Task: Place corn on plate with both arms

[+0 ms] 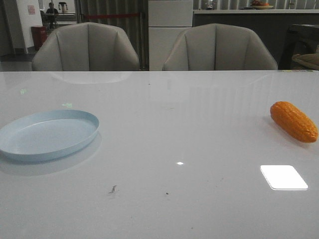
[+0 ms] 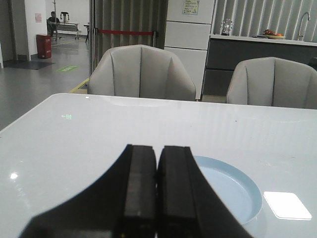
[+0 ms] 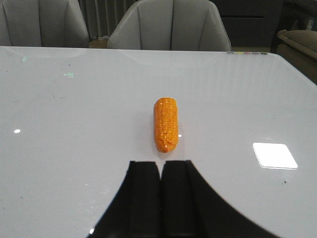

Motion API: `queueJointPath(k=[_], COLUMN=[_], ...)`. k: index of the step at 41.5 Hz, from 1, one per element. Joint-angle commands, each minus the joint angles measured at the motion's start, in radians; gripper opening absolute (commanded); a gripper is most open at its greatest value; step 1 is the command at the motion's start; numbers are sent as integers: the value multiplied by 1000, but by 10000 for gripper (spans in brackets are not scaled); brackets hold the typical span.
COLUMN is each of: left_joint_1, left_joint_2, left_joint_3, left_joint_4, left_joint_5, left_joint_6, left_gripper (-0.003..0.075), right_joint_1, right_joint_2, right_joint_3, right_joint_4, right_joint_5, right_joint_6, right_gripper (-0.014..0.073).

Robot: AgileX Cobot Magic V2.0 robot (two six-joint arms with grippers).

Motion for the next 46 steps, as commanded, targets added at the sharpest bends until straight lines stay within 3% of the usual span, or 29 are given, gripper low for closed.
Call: queueJointPath(k=[1, 37, 46], left_joint_1=[1, 1, 1], left_joint_2=[2, 2, 2], left_joint_3=[37, 37, 37], left_joint_4=[0, 0, 0], left_joint_5=[-95, -103, -298], left_joint_6=[-5, -5, -5], left_gripper=[96, 96, 96], right_joint_1=[-3, -3, -3], right_joint_2=[-21, -21, -21], right_joint_3=[-22, -22, -22], right_joint_4=[2, 2, 2], right_joint_5=[-83, -112, -182], right_joint_6=[-8, -8, -8], right_gripper=[57, 57, 57])
